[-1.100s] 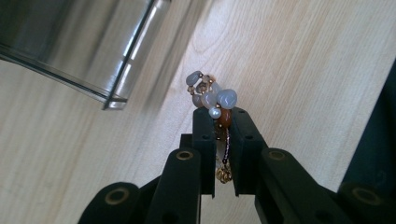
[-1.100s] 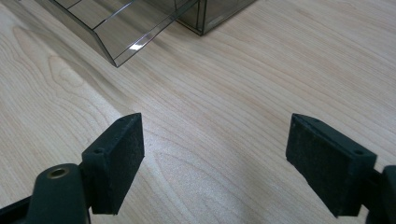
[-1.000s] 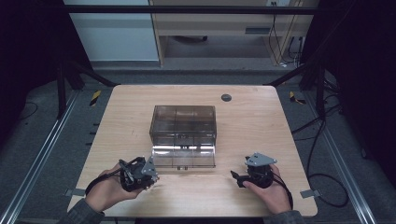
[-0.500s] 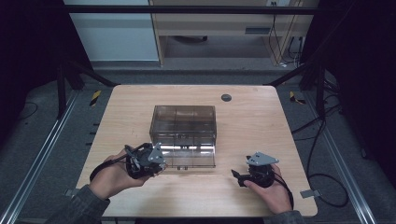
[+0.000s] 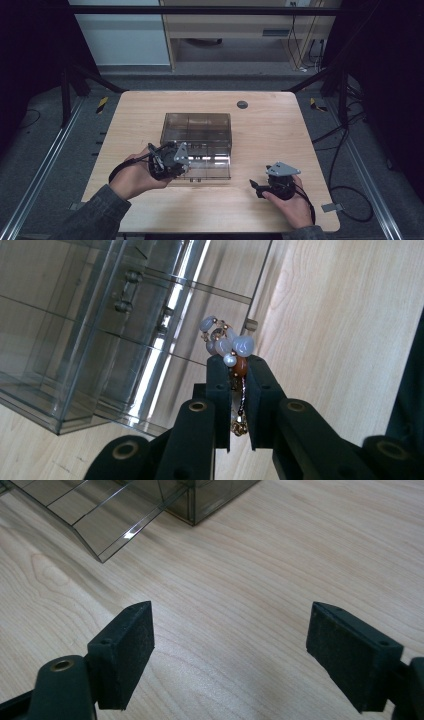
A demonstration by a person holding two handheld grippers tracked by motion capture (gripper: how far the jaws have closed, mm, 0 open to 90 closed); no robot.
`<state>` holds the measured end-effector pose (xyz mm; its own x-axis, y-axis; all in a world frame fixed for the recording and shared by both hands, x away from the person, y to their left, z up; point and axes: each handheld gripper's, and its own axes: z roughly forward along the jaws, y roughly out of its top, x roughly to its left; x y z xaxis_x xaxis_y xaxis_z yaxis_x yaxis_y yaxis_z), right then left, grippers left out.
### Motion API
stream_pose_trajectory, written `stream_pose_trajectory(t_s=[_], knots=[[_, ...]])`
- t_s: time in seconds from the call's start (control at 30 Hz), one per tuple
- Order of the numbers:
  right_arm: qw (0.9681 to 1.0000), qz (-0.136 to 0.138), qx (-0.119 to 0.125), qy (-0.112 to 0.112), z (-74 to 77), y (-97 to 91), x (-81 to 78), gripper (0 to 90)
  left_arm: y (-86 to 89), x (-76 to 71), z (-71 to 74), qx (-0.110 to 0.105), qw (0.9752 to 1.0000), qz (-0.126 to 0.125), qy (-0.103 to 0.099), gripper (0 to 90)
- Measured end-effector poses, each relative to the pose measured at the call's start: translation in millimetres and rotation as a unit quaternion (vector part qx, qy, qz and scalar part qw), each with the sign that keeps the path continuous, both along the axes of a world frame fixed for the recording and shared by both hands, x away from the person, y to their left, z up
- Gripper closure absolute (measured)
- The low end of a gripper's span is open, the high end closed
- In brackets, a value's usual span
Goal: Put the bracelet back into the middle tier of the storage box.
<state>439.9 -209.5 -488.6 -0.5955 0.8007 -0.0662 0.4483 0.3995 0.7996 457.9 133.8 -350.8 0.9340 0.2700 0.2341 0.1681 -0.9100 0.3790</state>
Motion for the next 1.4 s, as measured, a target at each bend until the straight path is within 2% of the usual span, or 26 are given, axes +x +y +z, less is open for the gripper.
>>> stream_pose_trajectory(t_s=[0.13, 0.43, 0.57, 0.63, 0.9, 1.1, 1.2, 1.4], knots=[[0.9999, 0.004, -0.010, -0.001, -0.3, 3.9, -1.0, 19.4, -3.9, 6.2, 1.9, -0.001, 1.0000, 0.002, 0.000, 82.3], [0.9999, -0.004, -0.010, -0.001, -0.7, 2.6, 0.4, 13.9, -15.9, 24.6, 2.9, -0.007, 0.9999, 0.007, 0.000, 83.6], [0.9998, -0.011, -0.001, 0.017, -2.4, -0.8, 2.9, 13.0, -21.2, 29.5, 0.8, -0.006, 1.0000, 0.006, 0.002, 84.4], [0.9998, -0.012, -0.002, 0.017, -2.4, -1.2, 3.2, 13.7, -23.3, 30.6, -0.8, -0.003, 0.9999, 0.011, -0.008, 84.6], [0.9998, -0.016, 0.003, 0.013, -1.0, -2.7, 2.8, 14.4, -29.5, 36.5, -10.0, 0.007, 0.9999, 0.010, 0.004, 84.8], [0.9998, -0.019, 0.006, 0.010, -0.1, -4.6, 2.5, 14.7, -35.8, 40.0, -21.9, 0.011, 0.9998, 0.006, 0.013, 84.8], [0.9997, -0.019, 0.008, 0.011, 0.0, -4.7, 2.7, 14.7, -36.7, 41.7, -28.6, 0.020, 0.9997, 0.005, 0.016, 84.8], [0.9998, -0.019, 0.007, 0.009, 0.3, -4.7, 2.7, 15.1, -36.3, 45.8, -38.3, 0.020, 0.9994, 0.008, 0.027, 84.8]])
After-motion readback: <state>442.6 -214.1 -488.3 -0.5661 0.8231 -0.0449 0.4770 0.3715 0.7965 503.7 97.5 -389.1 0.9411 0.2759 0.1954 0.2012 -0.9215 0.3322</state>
